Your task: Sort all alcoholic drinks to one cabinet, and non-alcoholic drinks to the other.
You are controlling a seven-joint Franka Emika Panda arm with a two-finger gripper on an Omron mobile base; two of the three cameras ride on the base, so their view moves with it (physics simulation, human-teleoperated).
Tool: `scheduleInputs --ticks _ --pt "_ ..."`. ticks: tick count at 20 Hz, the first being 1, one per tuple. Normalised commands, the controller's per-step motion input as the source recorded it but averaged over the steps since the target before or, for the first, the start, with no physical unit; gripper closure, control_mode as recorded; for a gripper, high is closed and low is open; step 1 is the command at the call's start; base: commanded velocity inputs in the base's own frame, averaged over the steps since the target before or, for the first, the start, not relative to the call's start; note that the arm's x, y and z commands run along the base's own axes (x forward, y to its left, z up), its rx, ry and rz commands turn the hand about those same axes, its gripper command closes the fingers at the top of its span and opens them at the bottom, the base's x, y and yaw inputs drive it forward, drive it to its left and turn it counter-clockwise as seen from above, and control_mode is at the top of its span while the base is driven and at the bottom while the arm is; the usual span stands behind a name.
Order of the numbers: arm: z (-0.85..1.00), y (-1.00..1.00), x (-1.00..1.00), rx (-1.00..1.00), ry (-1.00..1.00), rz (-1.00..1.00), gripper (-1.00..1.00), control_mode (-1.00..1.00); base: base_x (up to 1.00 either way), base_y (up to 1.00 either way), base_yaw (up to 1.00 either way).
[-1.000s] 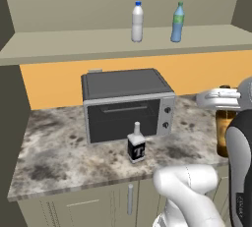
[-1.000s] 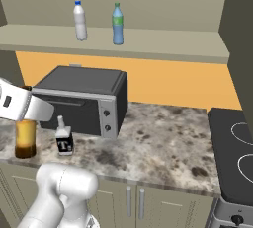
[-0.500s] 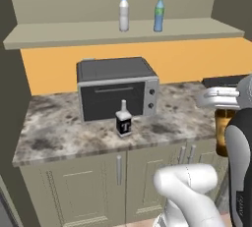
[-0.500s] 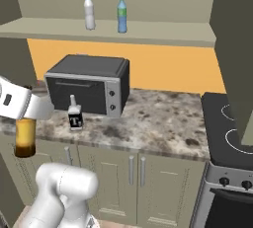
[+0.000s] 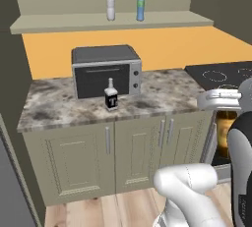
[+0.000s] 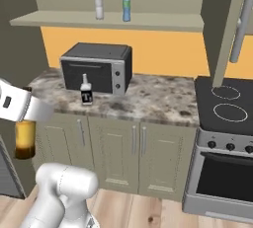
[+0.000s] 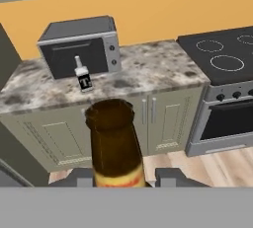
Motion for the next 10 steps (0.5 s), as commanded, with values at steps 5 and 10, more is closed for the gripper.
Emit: scheduleInputs --ticks 5,10 --pt "0.0 0.0 0.0 0.0 0.0 0.0 1.0 1.0 -0.31 -0.27 -0.01" --pt "0.0 0.0 0.0 0.0 0.0 0.0 1.0 1.0 -0.18 -0.36 -0.05"
